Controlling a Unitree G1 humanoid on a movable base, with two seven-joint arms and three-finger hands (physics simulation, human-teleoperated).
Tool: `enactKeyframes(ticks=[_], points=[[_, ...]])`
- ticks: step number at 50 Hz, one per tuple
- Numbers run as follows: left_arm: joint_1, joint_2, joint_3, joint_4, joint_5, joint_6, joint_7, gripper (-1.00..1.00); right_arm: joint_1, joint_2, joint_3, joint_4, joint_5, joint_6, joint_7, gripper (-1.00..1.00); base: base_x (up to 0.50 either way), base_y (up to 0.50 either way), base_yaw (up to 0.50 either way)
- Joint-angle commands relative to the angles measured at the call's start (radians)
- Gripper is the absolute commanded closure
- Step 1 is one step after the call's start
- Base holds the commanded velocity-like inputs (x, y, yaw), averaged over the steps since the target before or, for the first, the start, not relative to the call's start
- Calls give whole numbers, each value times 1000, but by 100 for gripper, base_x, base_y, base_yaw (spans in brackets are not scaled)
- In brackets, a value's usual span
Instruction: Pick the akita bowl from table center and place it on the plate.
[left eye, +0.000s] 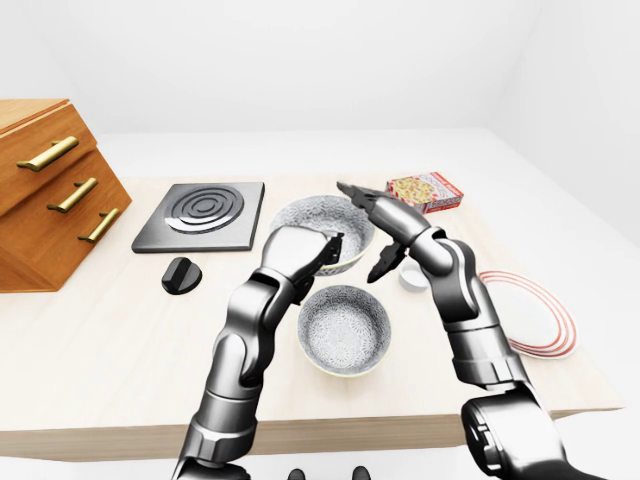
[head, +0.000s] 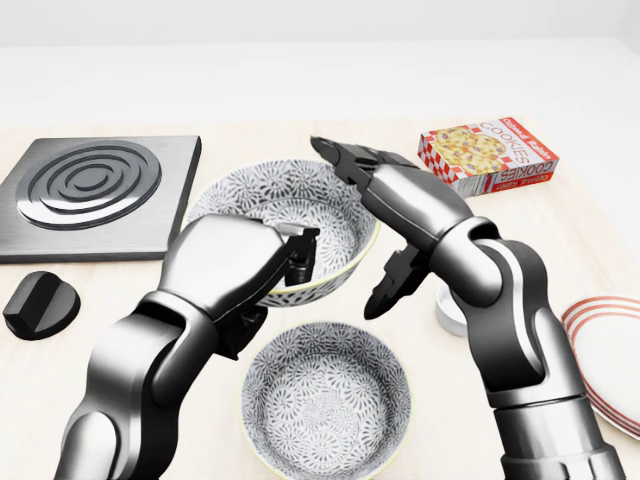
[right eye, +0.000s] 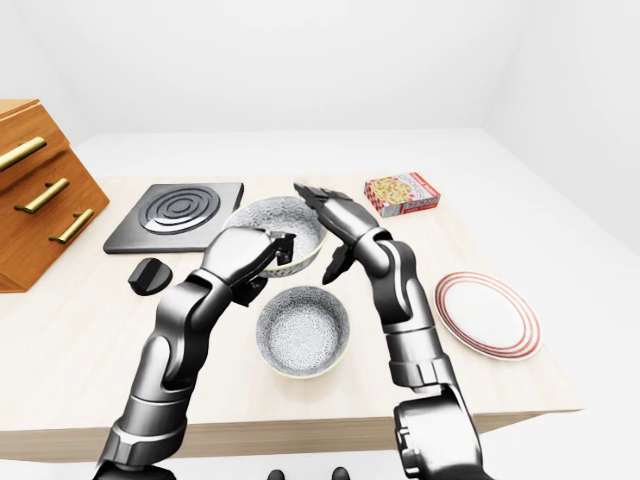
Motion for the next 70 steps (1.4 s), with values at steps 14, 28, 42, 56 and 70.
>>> enactKeyframes(ticks=[14, 28, 42, 56, 70], points=[[-19, -7, 4, -20, -31, 0, 9, 100, 83, -26, -26, -124, 16, 0, 58, 100, 0, 0, 0], [5, -13, -5, -26, -23, 0, 22, 100, 94, -26, -28, -134, 17, 0, 59, 100, 0, 0, 0], [-1, -13, -1, -13, -17, 0, 39, -94, 78, -25, -25, -114, 15, 0, 46, 100, 0, 0, 0], [-31, 1, 13, 34, -37, 0, 56, -100, 54, -21, -18, -73, 6, 0, 29, 100, 0, 0, 0], [16, -14, 17, -91, -99, 0, -2, -100, 59, -32, -29, -81, 9, 0, 36, 100, 0, 0, 0]])
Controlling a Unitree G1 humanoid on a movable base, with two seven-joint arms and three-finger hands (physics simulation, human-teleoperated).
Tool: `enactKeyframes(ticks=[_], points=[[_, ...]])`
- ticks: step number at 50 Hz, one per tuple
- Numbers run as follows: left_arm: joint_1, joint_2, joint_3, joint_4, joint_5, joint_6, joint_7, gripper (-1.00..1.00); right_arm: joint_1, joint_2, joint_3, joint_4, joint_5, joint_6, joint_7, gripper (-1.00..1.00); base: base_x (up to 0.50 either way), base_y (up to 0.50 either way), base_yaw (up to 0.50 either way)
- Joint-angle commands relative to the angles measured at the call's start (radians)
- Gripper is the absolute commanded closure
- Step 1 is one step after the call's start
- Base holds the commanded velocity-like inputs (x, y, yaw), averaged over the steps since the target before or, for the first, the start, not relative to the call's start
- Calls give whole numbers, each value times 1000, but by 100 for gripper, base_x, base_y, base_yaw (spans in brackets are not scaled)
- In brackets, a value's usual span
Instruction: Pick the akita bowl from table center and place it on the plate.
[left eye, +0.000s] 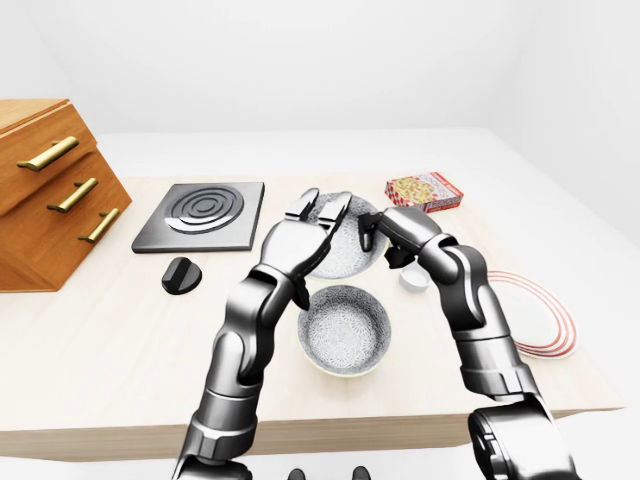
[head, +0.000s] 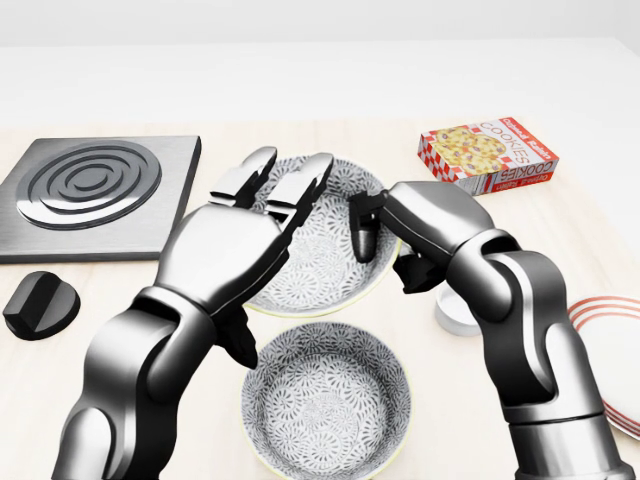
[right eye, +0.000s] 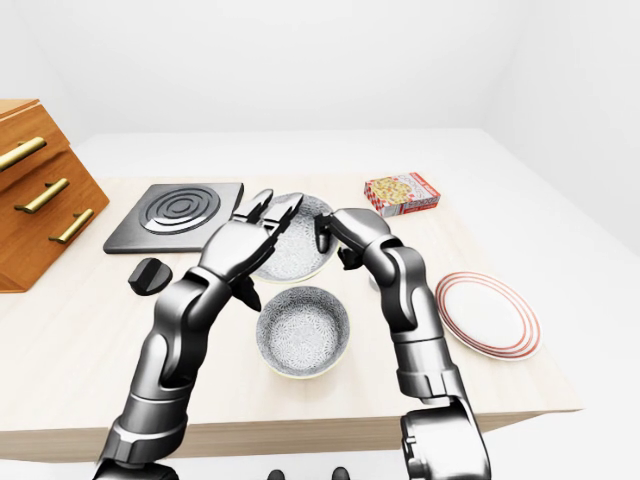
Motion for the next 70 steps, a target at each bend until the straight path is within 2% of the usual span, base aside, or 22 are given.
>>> enactKeyframes(ticks=[1, 4, 5, 6, 9, 10, 14, 15, 17, 20, 25, 30, 33, 42, 50, 62, 69, 70], points=[[35, -10, 13, -112, -67, 0, -54, -100, -1, -9, -13, -12, 180, 0, -5, 100, 0, 0, 0], [35, 1, 41, -153, -133, 0, -84, -100, 4, -16, -20, -19, 186, 0, -2, 100, 0, 0, 0], [35, 7, 55, -171, -156, 16, -89, -100, 5, -20, -22, -17, 189, 0, -3, 100, 0, 0, 0], [30, 11, 81, -186, -202, 56, -110, -100, 14, -27, -29, -28, 193, 0, 1, 100, 0, 0, 0], [27, 33, 114, -231, -286, 149, -118, -100, 16, -35, -36, -33, 201, 0, 2, 100, 0, 0, 0], [12, 43, 150, -246, -336, 175, -118, -100, 17, -41, -43, -38, 205, 4, 5, 100, 0, 0, 0], [-13, 91, 198, -265, -467, 175, -87, -100, 10, -53, -54, -50, 222, 27, 11, 100, 0, 0, 0], [-19, 97, 225, -269, -519, 175, -79, -100, 0, -56, -54, -34, 222, 29, 3, 100, 0, 0, 0], [-13, 125, 230, -267, -573, 175, -53, -100, -1, -60, -54, -30, 225, 31, 1, 100, 0, 0, 0], [6, 135, 269, -268, -682, 175, -8, -100, -4, -67, -61, -22, 232, 37, -6, 100, 0, 0, 0], [47, 162, 290, -244, -809, 175, 97, -100, 9, -83, -77, -44, 254, 54, -4, 100, 0, 0, 0], [74, 175, 288, -183, -880, 175, 170, -100, 71, -105, -105, -125, 279, 72, 21, 100, 0, 0, 0], [79, 179, 291, -152, -905, 175, 203, -100, 101, -114, -122, -167, 290, 84, 36, 100, 0, 0, 0], [18, 218, 297, 146, -985, 175, 298, -100, 222, -159, -207, -307, 336, 119, 86, 100, 0, 0, 0], [29, 215, 286, 180, -1005, 175, 319, -100, 306, -177, -278, -372, 374, 137, 100, 100, 0, 0, 0], [61, 201, 279, 142, -996, 175, 319, -100, 423, -214, -413, -410, 434, 104, 113, 100, 0, 0, 0], [75, 191, 275, 127, -989, 175, 317, -100, 443, -218, -449, -407, 440, 103, 109, 100, 0, 0, 0], [81, 189, 274, 119, -988, 175, 317, -100, 460, -219, -466, -409, 448, 94, 108, 100, 0, 0, 0]])
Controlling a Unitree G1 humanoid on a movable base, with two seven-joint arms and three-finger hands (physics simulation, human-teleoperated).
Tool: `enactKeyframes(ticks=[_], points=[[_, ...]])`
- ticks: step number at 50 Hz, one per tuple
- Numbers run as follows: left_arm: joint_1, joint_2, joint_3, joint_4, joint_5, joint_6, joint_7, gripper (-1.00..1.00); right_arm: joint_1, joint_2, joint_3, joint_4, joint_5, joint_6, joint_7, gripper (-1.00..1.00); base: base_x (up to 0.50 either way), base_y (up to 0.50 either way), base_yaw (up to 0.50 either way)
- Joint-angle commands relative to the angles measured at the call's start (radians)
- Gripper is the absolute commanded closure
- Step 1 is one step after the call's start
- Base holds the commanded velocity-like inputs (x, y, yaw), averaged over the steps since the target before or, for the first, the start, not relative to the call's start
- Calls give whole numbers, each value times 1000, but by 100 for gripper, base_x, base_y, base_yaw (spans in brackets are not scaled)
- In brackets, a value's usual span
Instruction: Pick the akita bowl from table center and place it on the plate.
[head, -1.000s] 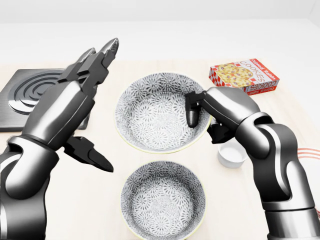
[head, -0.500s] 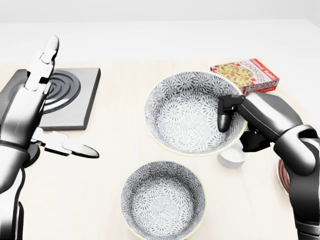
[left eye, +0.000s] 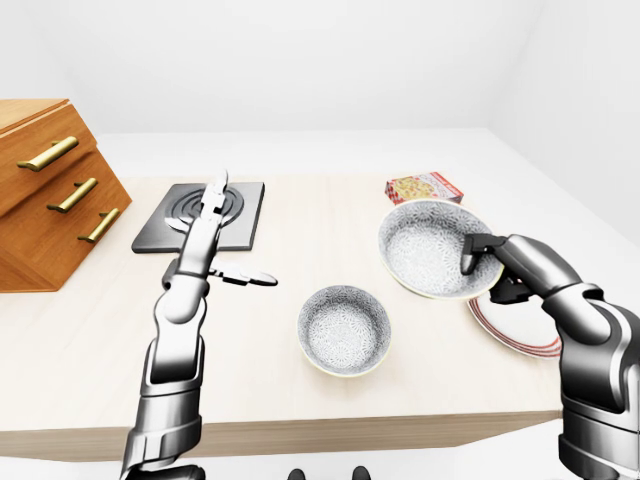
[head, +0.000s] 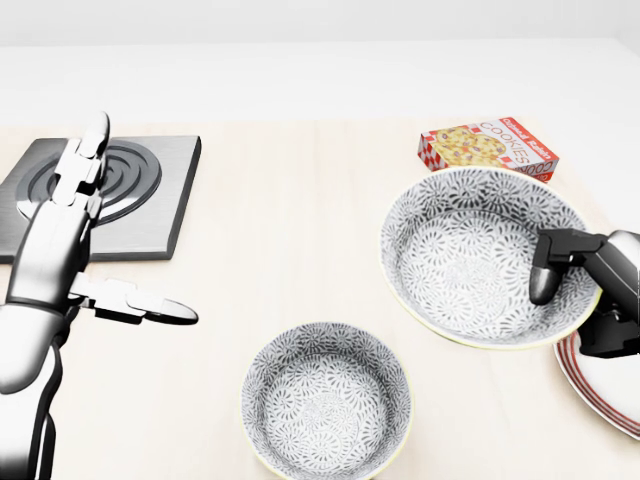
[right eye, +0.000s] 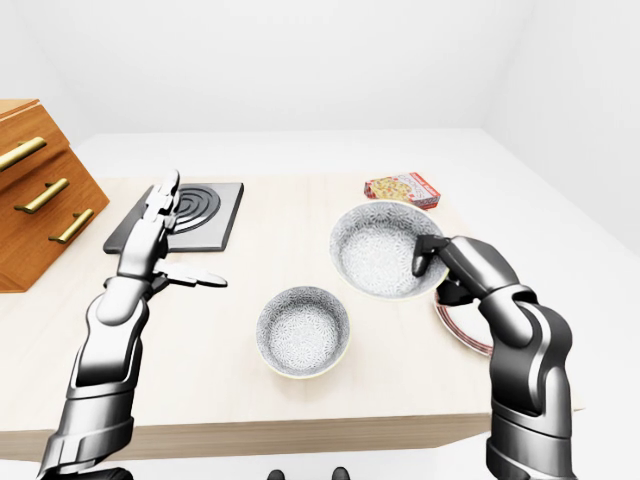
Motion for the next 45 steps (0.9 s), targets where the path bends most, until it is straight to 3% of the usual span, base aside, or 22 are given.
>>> enactKeyframes(ticks=[1, 9, 25, 34, 45], points=[[26, -12, -5, -19, -1, 0, 7, -100, 80, -15, -98, -29, 215, 44, -16, 100, 0, 0, 0], [38, -18, -9, -19, 3, 0, 7, -100, 130, -12, -154, -5, 228, 7, -32, 100, 0, 0, 0], [41, -29, -21, -6, 15, 0, 7, -100, 150, -61, -245, 67, 259, -5, -51, 100, 0, 0, 0], [35, -28, -21, 3, 15, 0, 7, -100, 173, -87, -301, 122, 270, -44, -61, 100, 0, 0, 0], [34, -28, -23, 11, 18, 0, 9, -100, 181, -103, -314, 180, 259, -45, -93, 100, 0, 0, 0]])
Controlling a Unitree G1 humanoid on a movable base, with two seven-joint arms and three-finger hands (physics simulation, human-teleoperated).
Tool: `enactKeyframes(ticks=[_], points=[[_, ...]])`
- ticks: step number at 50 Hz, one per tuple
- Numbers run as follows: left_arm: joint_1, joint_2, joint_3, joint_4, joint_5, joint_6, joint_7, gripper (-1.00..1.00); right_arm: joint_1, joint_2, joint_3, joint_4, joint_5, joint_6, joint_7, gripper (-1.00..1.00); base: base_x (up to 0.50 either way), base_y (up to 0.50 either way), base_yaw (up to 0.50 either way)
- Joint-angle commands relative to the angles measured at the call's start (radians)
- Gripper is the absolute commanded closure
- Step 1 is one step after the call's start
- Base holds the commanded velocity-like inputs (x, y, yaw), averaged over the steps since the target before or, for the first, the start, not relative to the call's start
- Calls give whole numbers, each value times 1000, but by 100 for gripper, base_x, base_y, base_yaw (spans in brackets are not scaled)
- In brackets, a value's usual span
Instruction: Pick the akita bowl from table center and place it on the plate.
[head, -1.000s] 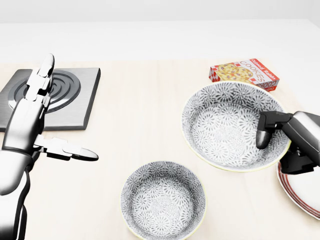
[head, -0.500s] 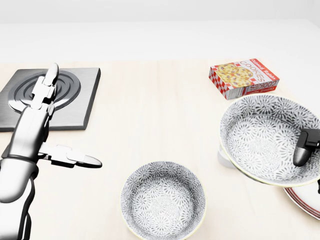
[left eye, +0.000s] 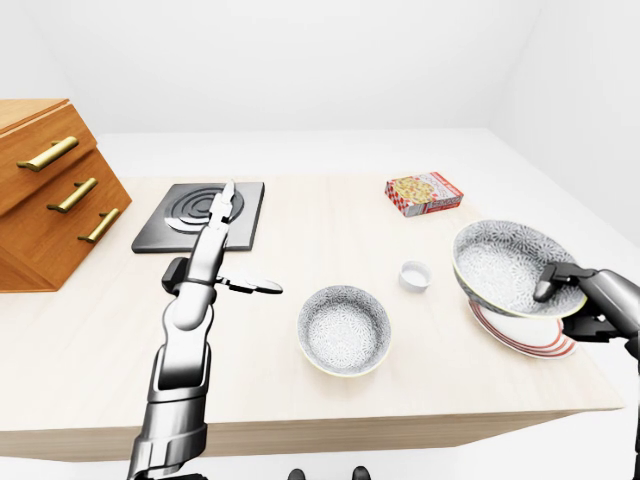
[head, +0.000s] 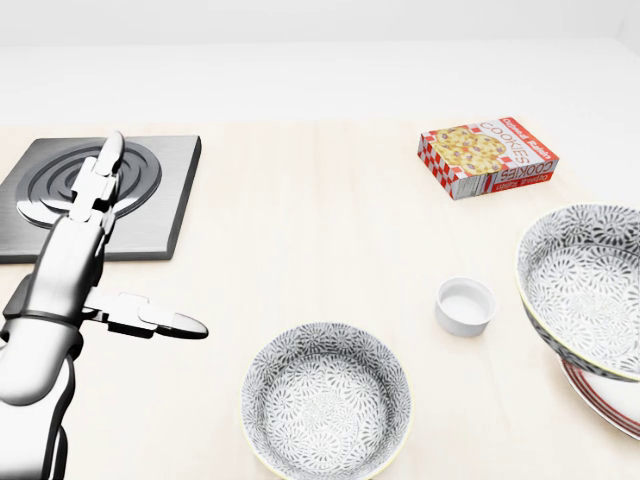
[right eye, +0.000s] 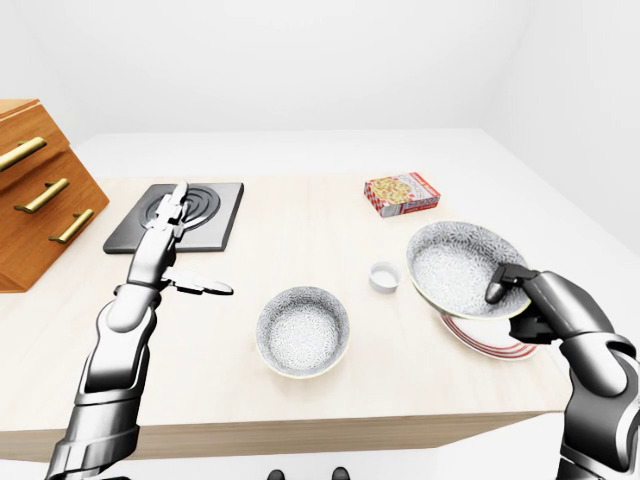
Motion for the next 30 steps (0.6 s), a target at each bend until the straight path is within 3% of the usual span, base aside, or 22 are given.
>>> enactKeyframes(ticks=[1, 8, 15, 30], points=[[0, -2, -3, 6, 3, 0, 1, -100, 11, -19, -32, 47, 177, 0, -33, 100, 0, 0, 0], [5, -6, -5, 10, 7, 0, 2, -100, 33, -32, -70, 91, 185, 0, -40, 100, 0, 0, 0], [64, -22, -10, -82, 18, 0, -12, -100, 38, -47, -75, 146, 180, 0, -62, 100, 0, 0, 0], [-30, 4, -5, 119, -1, 0, 20, -100, 15, -78, -36, 224, 145, 0, -131, 100, 0, 0, 0]])
